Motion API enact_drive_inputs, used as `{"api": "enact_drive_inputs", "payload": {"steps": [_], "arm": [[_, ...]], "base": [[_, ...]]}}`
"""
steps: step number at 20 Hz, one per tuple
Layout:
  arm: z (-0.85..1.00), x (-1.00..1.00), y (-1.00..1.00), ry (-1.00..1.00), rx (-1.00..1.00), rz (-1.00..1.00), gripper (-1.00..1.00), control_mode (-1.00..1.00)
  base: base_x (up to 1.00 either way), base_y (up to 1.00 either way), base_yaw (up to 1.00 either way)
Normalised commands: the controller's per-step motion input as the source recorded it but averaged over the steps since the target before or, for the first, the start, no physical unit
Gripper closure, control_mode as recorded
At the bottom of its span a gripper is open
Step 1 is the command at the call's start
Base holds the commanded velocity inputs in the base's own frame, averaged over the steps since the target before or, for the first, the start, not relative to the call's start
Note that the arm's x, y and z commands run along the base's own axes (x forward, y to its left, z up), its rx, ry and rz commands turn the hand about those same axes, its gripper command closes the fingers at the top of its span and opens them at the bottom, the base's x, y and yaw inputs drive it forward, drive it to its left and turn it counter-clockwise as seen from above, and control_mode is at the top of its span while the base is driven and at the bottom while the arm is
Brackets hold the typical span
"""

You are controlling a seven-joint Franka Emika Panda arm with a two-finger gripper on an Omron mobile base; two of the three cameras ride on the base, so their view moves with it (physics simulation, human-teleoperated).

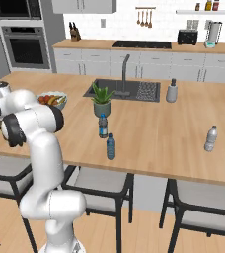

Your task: Move the plastic bottles in the middle to the plastics group, and the glass bottles in the middle to the glass group.

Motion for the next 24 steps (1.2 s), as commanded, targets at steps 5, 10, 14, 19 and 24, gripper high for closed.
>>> {"api": "enact_drive_inputs", "payload": {"steps": [5, 10, 14, 19, 24], "arm": [[-0.06, 0.0, -0.11, 0.0, -0.01, 0.02, -1.0, -1.0], [0.11, -0.06, -0.01, 0.0, 0.0, 0.04, -1.0, -1.0], [0.43, 0.0, -0.02, -0.02, 0.0, 0.04, -1.0, -1.0], [0.58, -0.04, -0.23, -0.16, 0.0, 0.0, -1.0, -1.0], [0.33, -0.3, -0.67, -0.18, 0.0, 0.0, -1.0, -1.0]], "base": [[0.0, 0.0, 0.0], [0.0, 0.0, 0.0], [0.0, 0.0, 0.0], [0.0, 0.0, 0.0], [0.0, 0.0, 0.0]]}}
